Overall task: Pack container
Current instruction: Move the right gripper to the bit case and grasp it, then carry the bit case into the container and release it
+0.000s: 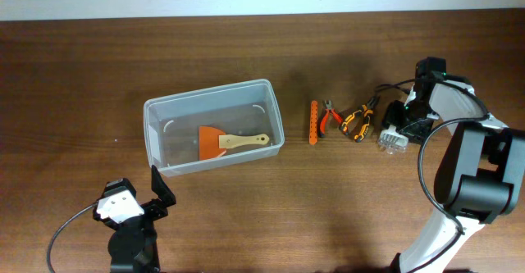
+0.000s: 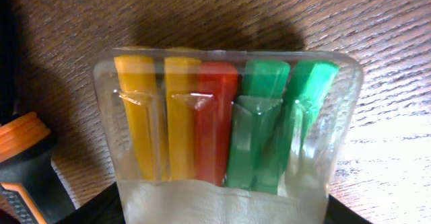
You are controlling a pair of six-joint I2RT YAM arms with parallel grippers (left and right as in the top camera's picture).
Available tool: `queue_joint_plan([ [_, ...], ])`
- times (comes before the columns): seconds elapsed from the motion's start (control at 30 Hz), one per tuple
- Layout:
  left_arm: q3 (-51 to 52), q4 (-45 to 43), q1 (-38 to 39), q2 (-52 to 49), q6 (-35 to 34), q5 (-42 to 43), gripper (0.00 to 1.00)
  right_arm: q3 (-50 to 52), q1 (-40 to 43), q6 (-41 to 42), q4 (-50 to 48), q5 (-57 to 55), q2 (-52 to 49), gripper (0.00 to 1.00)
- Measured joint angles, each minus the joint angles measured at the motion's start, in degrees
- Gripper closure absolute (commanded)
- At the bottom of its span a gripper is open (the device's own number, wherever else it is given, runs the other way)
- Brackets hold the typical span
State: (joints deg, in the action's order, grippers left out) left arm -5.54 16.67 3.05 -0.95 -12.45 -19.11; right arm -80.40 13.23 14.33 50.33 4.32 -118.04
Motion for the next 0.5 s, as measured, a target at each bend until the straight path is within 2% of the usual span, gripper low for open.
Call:
queue_joint_plan([
  [0.23, 0.00, 0.00, 0.00, 0.00, 0.00, 0.00, 0.01, -3.41, 0.13, -0.04, 6.49, 0.87, -0.85, 0.42],
  [0.37, 0.00, 0.00, 0.00, 0.00, 0.00, 0.00, 0.01, -11.23, 0.13, -0.15, 12.11, 2.97, -0.59, 0.43],
  [0.5, 0.00, 0.00, 0.00, 0.00, 0.00, 0.00, 0.01, -21.05, -0.48, -0.44, 16.44, 6.67, 2.62, 0.48],
])
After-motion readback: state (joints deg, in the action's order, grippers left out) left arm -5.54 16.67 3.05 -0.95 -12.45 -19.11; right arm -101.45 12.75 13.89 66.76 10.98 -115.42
